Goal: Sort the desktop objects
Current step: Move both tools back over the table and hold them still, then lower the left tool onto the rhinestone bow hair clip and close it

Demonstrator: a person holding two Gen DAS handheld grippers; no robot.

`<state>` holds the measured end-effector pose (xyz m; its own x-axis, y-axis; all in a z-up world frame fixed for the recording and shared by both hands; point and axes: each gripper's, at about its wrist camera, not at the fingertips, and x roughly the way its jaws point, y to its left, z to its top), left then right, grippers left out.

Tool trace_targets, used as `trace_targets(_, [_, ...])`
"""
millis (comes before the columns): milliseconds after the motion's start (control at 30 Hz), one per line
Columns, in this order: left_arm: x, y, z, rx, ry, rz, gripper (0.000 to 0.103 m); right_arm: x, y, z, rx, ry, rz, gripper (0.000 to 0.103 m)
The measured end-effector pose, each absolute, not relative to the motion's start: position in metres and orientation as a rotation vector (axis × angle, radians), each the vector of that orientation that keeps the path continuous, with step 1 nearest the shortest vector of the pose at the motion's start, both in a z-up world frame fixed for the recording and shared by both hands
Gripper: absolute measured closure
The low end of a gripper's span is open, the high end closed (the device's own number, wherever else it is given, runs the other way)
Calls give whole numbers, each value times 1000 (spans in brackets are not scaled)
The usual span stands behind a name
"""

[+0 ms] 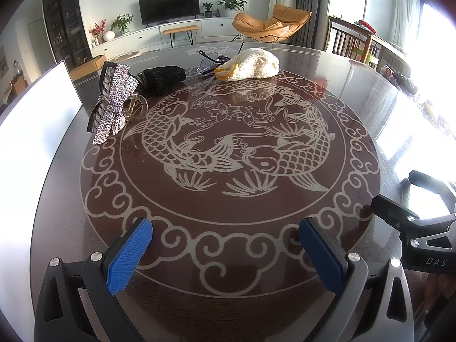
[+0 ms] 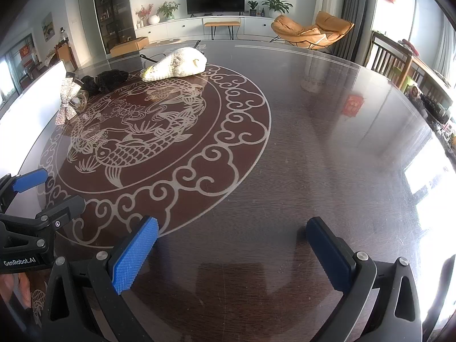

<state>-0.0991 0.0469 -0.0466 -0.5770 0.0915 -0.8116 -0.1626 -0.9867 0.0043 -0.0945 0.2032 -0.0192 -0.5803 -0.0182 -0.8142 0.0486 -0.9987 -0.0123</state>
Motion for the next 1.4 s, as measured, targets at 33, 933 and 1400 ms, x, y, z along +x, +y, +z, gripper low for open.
trace_targets(33, [-99,47,-47,-1366,118,2667,0,-94,202,-19,1421,52,-2759,0])
trace_targets(933, [-185,-59,40,-1246,-206,2916,0,-95,202,-20,1420,52,-2759,0])
trace_targets(1400, [-172,24,-19,-1296,-55,2323,0,-95,201,-20,1420,52,-2759,0])
